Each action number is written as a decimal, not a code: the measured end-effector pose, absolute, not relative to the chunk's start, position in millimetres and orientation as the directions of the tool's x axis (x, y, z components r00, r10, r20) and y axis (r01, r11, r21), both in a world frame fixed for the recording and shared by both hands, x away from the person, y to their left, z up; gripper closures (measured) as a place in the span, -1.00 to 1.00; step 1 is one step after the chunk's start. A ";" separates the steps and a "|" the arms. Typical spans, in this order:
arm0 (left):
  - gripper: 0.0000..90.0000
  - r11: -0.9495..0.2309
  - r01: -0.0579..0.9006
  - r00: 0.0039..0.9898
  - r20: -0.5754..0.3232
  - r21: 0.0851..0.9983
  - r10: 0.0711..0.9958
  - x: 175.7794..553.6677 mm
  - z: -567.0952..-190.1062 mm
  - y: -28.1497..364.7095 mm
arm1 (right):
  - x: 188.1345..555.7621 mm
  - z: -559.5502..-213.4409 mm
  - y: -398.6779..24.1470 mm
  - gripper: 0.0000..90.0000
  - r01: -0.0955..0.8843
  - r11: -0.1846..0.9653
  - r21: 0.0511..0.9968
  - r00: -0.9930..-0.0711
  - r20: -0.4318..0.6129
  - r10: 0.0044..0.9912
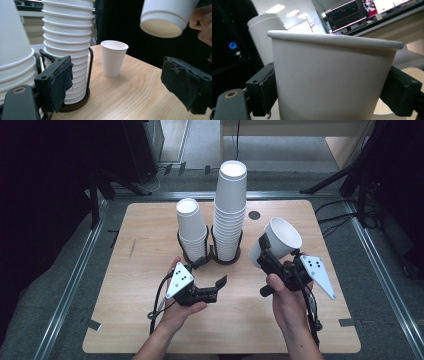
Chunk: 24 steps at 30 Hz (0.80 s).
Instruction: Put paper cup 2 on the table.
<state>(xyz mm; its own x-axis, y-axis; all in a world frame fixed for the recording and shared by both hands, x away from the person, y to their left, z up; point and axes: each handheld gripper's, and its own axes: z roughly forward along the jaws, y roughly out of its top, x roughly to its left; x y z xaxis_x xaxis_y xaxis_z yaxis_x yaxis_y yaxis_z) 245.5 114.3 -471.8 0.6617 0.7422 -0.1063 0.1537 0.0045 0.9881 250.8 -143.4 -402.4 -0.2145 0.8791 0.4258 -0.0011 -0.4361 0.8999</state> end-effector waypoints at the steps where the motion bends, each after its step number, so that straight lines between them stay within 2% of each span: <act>1: -0.77 0.001 0.156 0.655 -0.104 0.988 0.748 245.7 -471.5 116.8 | 250.3 -403.2 -142.7 -0.71 -0.003 -0.411 0.912 -0.218 0.400 0.890; 10: -0.80 -0.003 0.184 0.603 -0.110 0.983 0.790 240.7 -476.6 146.9 | 246.8 -412.4 -140.7 -0.71 -0.042 -0.241 0.970 -0.263 0.222 0.939; 16: -0.81 -0.005 0.218 0.558 -0.120 0.976 0.821 233.9 -487.3 171.7 | 247.9 -424.0 -145.3 -0.71 -0.036 -0.212 0.977 -0.284 0.193 0.939; 24: -0.86 0.060 0.277 0.487 -0.194 0.959 0.851 223.5 -504.8 215.1 | 251.5 -448.3 -153.0 -0.71 -0.009 -0.138 0.990 -0.297 0.129 0.946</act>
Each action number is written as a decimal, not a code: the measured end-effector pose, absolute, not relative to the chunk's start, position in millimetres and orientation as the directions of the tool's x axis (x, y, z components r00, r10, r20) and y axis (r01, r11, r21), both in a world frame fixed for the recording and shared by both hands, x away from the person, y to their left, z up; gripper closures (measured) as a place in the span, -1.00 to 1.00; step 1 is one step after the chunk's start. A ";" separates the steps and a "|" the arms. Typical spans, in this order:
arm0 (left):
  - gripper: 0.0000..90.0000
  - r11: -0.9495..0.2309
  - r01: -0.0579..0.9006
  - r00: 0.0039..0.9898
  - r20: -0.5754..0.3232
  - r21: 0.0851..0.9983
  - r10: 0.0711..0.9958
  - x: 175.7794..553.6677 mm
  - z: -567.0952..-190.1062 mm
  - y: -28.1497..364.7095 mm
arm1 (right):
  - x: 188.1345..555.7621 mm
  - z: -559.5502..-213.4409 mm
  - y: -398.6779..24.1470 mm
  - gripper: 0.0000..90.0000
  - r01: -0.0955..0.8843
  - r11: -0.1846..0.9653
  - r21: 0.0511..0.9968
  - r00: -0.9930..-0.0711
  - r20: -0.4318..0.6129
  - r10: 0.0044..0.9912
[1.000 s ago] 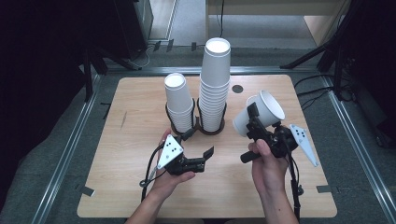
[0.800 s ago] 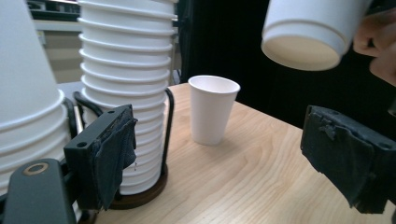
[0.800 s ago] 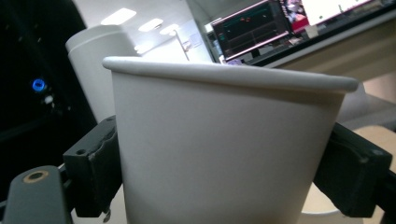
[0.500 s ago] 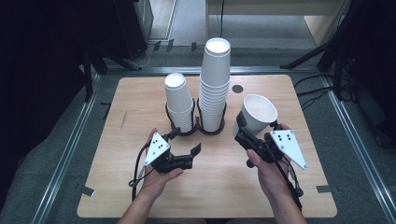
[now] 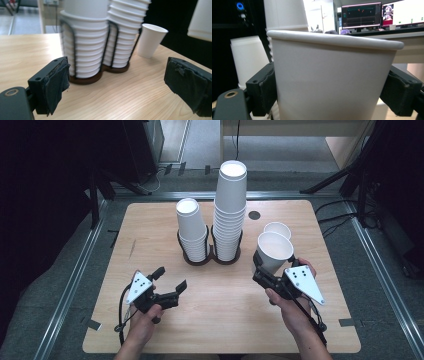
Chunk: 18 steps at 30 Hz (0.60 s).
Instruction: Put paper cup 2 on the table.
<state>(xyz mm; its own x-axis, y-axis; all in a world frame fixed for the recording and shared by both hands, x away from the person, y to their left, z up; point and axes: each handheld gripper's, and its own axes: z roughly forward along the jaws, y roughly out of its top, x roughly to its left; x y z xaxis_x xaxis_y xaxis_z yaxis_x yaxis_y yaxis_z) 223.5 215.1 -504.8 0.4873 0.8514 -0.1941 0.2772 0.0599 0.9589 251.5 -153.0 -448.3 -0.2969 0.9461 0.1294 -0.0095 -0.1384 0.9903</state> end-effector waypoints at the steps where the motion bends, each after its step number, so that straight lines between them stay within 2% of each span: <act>1: -0.86 0.056 0.274 0.481 -0.187 0.960 0.857 221.8 -505.9 219.8 | 252.1 -451.3 -154.5 -0.71 -0.004 -0.134 0.991 -0.295 0.127 0.947; 11: -0.86 0.090 0.299 0.363 -0.200 0.950 0.910 205.2 -523.5 267.4 | 259.3 -473.3 -171.2 -0.72 0.031 -0.102 0.994 -0.267 0.106 0.958; 15: -0.86 0.058 0.284 0.309 -0.148 0.957 0.939 202.0 -525.7 281.3 | 260.6 -483.9 -174.1 -0.72 0.032 -0.076 0.997 -0.268 0.082 0.960; 18: -0.86 0.086 0.304 0.268 -0.172 0.949 0.948 204.2 -531.5 293.4 | 261.9 -493.1 -176.7 -0.72 0.042 -0.063 0.997 -0.273 0.072 0.959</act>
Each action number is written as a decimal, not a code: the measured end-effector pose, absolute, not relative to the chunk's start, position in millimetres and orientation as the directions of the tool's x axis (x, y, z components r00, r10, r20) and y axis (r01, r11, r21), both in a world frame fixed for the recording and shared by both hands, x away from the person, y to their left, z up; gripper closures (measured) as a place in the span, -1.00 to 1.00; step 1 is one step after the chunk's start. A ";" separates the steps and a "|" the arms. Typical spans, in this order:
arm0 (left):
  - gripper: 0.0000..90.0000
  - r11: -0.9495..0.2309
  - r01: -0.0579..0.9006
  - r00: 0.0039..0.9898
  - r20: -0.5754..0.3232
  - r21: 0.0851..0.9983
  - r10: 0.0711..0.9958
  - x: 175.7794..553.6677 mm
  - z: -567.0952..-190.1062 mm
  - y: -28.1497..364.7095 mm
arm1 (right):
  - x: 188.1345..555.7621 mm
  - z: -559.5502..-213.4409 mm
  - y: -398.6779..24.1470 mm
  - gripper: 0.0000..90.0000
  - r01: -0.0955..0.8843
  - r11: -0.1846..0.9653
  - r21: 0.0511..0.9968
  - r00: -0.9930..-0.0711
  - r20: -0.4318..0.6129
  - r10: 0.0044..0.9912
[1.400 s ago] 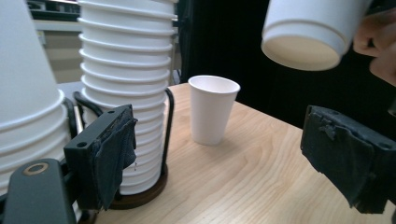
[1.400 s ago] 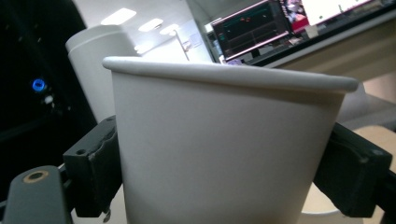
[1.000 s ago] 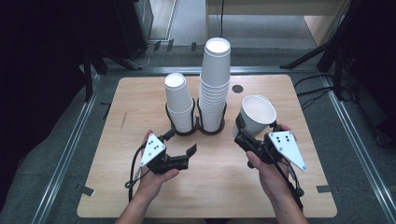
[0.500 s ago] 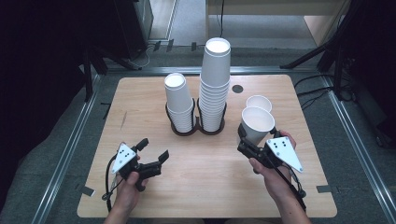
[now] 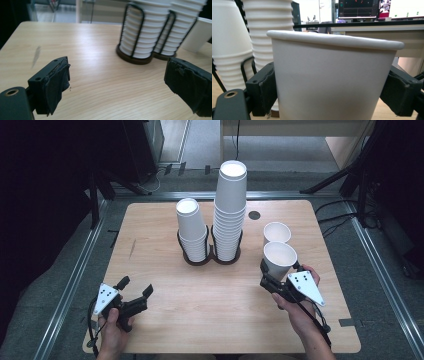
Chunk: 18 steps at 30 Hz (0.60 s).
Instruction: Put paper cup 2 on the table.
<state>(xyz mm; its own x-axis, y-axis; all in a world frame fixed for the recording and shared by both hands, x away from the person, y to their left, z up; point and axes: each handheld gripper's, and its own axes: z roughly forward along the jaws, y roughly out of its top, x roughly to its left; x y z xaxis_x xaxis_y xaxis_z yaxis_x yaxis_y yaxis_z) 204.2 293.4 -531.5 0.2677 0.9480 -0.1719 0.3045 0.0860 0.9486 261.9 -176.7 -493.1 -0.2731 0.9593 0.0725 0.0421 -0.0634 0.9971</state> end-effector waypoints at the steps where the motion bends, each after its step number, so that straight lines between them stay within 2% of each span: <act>1: -0.86 0.093 0.309 0.253 -0.176 0.946 0.951 205.0 -533.7 297.0 | 262.7 -496.4 -177.7 -0.72 0.047 -0.059 0.997 -0.272 0.070 0.960; 7: -0.86 0.111 0.326 0.226 -0.191 0.939 0.955 206.6 -540.2 306.6 | 268.6 -516.0 -179.5 -0.72 0.073 -0.013 0.997 -0.293 0.034 0.955; 18: -0.86 0.116 0.345 0.224 -0.202 0.931 0.953 211.5 -546.4 308.0 | 284.8 -533.0 -176.8 -0.72 0.137 0.046 0.990 -0.392 0.012 0.920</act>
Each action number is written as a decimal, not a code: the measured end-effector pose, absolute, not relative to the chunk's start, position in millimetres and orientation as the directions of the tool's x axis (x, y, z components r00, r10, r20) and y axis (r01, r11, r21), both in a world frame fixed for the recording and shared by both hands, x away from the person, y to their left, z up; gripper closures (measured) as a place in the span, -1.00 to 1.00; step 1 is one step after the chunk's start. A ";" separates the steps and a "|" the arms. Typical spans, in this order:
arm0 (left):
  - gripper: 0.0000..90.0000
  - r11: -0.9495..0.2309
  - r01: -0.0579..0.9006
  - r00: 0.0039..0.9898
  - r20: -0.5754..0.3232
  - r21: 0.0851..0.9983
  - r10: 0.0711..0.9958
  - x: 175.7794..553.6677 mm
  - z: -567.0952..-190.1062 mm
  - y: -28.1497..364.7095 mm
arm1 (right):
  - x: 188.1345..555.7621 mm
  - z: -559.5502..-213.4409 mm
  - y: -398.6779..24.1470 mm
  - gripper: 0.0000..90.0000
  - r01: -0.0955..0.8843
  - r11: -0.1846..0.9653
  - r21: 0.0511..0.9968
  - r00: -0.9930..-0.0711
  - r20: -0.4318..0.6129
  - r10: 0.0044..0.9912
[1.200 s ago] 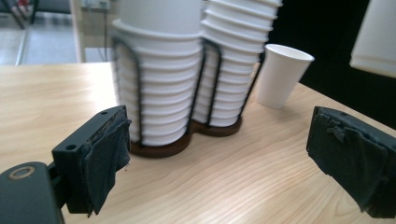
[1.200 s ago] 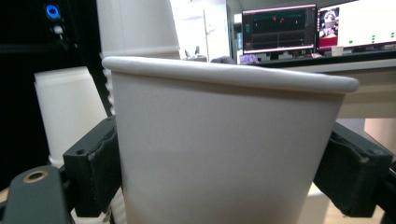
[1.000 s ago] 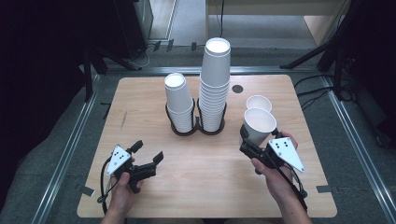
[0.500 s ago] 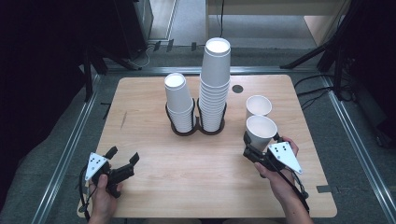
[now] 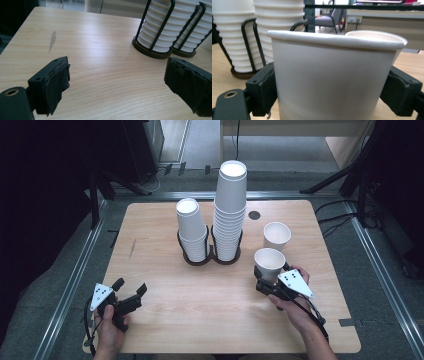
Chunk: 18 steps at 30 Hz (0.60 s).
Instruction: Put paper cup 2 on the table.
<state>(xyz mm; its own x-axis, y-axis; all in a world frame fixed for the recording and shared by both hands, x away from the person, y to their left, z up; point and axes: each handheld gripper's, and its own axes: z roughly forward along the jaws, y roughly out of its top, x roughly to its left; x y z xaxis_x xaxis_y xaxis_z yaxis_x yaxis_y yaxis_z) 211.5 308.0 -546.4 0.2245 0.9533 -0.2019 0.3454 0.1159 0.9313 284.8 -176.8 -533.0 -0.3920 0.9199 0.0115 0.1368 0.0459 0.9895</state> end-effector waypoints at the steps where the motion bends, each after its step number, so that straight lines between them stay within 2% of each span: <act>1: -0.86 0.112 0.344 0.224 -0.197 0.932 0.954 211.6 -546.6 307.7 | 286.0 -534.6 -176.4 -0.72 0.144 0.051 0.988 -0.400 0.011 0.917; 5: -0.86 0.105 0.350 0.226 -0.193 0.931 0.955 212.7 -547.5 307.4 | 288.3 -538.0 -173.7 -0.72 0.175 0.080 0.981 -0.414 -0.001 0.910; 18: -0.86 0.094 0.355 0.233 -0.186 0.930 0.955 214.1 -551.1 305.2 | 288.5 -544.6 -171.3 -0.72 0.162 0.109 0.981 -0.340 -0.049 0.939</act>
<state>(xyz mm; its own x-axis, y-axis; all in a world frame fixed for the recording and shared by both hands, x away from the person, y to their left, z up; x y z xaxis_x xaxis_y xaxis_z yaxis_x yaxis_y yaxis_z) 214.1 305.2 -551.1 0.2330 0.9546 -0.1857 0.3551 0.0943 0.9301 288.5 -171.3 -544.6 -0.3397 0.9393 -0.0486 0.1622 0.1094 0.9807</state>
